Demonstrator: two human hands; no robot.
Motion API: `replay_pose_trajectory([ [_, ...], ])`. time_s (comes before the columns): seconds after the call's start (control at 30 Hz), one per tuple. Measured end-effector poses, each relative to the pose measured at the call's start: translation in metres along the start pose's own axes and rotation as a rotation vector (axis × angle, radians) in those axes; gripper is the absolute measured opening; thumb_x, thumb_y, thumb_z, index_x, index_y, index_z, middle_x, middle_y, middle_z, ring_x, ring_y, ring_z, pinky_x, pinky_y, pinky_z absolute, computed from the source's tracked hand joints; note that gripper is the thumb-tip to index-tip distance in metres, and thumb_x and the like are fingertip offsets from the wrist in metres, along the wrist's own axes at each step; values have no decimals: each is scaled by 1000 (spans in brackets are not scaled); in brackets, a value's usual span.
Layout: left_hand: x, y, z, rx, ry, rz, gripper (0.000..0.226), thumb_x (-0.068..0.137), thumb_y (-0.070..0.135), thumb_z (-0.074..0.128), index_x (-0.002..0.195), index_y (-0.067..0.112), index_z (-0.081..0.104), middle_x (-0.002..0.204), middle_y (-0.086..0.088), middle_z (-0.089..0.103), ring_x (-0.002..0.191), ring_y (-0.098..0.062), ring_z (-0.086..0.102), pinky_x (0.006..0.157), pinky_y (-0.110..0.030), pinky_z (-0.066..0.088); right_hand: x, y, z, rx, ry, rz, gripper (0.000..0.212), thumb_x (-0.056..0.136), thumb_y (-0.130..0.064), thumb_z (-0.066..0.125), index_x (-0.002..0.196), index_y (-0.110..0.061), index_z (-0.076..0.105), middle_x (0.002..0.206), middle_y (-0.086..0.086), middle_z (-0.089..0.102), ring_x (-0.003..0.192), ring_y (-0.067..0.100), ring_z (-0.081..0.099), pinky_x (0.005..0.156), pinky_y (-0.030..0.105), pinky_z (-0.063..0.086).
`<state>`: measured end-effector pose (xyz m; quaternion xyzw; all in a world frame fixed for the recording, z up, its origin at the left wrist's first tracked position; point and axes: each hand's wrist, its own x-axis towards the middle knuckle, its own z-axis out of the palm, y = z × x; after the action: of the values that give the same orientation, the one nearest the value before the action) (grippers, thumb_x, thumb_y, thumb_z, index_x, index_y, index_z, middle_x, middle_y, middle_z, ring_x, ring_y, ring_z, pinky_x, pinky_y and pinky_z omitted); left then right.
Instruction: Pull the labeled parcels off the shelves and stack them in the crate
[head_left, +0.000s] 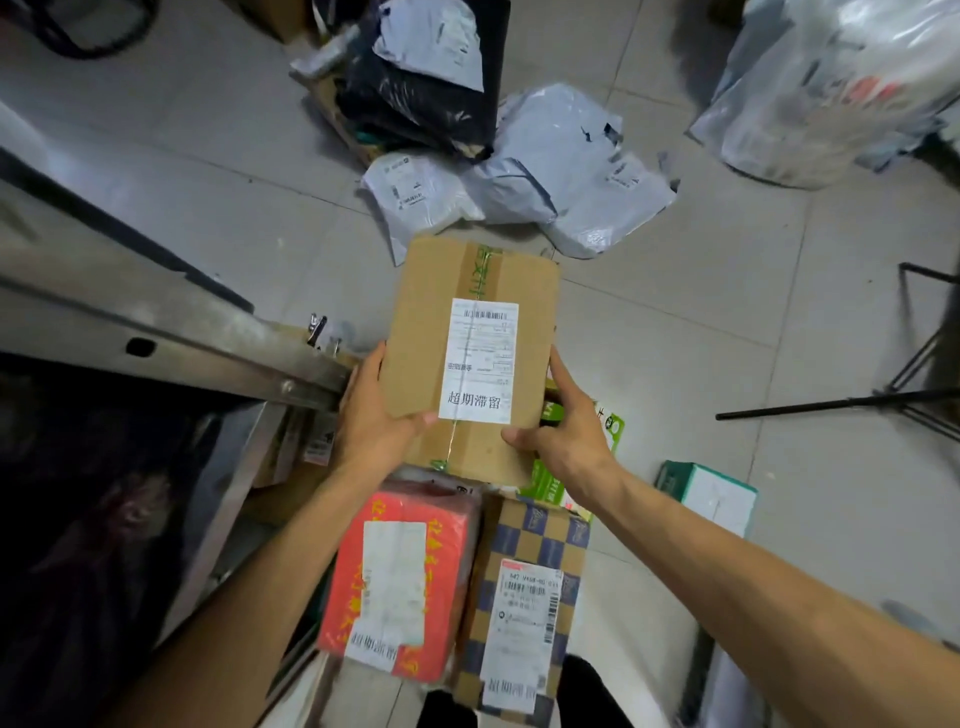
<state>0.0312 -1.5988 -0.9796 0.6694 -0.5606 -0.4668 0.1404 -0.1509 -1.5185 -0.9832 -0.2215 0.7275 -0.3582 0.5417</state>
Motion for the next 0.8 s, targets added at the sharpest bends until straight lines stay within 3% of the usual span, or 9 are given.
replay_pose_trajectory([
  [0.1,-5,1,-1,46,-8,15,98,62,6,87,145,24,38,138,0,52,126,-20,50,106,-46,42,-5,-1,1,-14,9,22,110,69,12,75,150,-44,24,133,-1,55,124,23,52,96,45,52],
  [0.27,-13,12,-5,198,-39,101,95,64,15,86,145,26,36,136,-1,47,127,-23,47,103,-45,43,-14,-6,-7,-69,-1,45,104,73,8,76,151,-39,25,116,-8,58,111,17,56,73,18,53],
  [0.37,-23,23,-6,306,-72,122,97,68,20,85,148,26,30,140,-3,42,131,-25,42,105,-47,40,-23,-13,-14,-90,-10,74,95,74,-1,79,150,-25,27,131,-2,55,115,14,52,87,25,47],
  [0.5,-39,37,-9,390,-87,153,91,70,22,83,146,21,33,133,-6,44,127,-27,46,104,-43,40,-40,-26,-28,-195,-17,66,82,78,-9,78,147,-15,34,139,2,52,123,18,50,88,22,40],
  [0.6,-53,48,-11,464,-88,149,88,72,23,82,146,16,34,133,-8,44,126,-27,46,105,-41,39,-56,-37,-41,-324,-38,37,72,82,-13,75,144,-12,39,138,5,54,122,20,52,81,16,35],
  [0.67,-65,61,-16,491,-82,161,85,74,24,81,145,14,36,134,-9,45,127,-27,44,105,-39,38,-67,-46,-48,-427,-58,9,67,84,-17,73,142,-10,41,137,7,54,121,21,52,80,17,36],
  [0.8,-96,94,-34,556,-75,201,74,76,23,78,140,12,43,137,-8,47,127,-26,45,105,-37,37,-98,-77,-61,-712,-143,-74,61,86,-23,71,139,-10,44,137,10,55,122,26,53,92,28,42],
])
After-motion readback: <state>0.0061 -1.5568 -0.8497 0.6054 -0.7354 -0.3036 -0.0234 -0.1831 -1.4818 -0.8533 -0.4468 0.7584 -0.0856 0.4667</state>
